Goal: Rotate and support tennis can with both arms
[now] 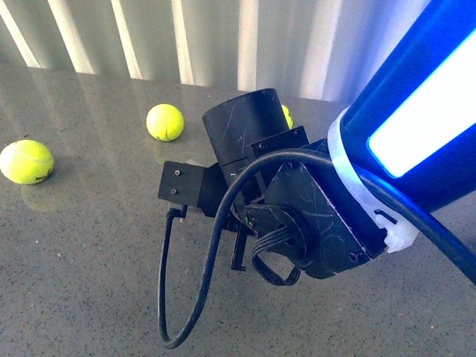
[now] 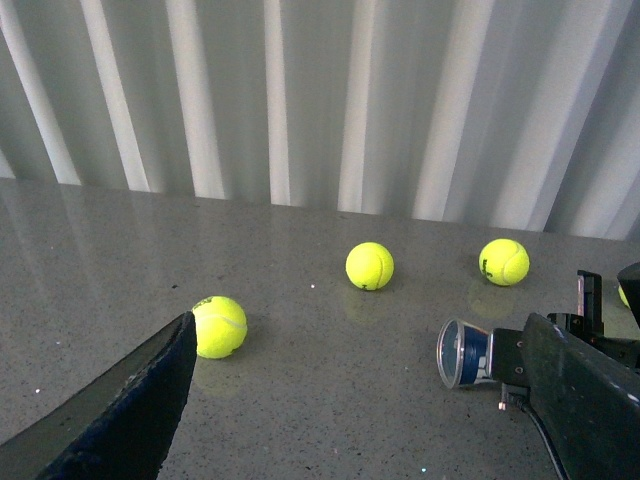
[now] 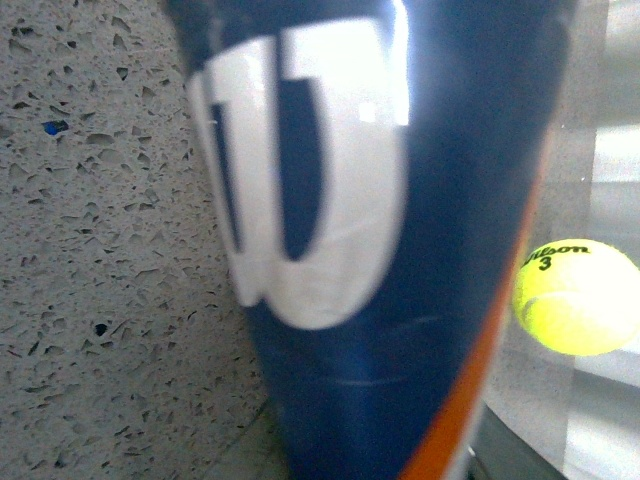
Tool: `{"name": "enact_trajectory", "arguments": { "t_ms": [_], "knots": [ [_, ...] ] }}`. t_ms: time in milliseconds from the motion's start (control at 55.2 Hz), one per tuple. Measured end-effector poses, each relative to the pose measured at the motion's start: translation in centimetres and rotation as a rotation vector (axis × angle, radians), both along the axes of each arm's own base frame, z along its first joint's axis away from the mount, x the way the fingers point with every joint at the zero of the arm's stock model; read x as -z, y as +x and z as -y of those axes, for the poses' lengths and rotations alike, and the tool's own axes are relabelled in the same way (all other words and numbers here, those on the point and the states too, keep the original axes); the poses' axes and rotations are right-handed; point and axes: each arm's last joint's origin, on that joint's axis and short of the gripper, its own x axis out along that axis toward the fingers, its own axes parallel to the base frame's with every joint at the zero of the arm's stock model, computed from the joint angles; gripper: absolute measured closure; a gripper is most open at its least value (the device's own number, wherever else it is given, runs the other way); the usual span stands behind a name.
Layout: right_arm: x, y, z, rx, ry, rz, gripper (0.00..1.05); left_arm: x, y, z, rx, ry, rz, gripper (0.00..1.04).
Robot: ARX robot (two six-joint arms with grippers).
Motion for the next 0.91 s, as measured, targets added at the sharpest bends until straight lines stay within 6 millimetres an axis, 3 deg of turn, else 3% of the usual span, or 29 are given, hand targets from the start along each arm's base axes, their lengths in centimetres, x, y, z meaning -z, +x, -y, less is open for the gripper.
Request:
{"name": "enact_trajectory", "arguments": {
  "t_ms": [344,580,724,906],
  "knots": [
    [0.3,-0.4,0.1,0.048,0.039,-0.061,0.37,0.0,0.0,0.0,0.000,0.000,0.000,0.07],
    [-0.8,-1.3,0.2,0.066,0.053,-0.078,0.05,0.0,0.0,0.0,0.000,0.000,0.000,0.07],
    [-1.4,-2.2,0.9,0.081,0.060,-0.093,0.08,0.0,0.0,0.0,0.000,0.000,0.000,0.07],
    [-2.2,-3.8,3.1,0.112,0.046,-0.108,0.07,0.0,0.0,0.0,0.000,0.000,0.000,0.07]
  ]
}}
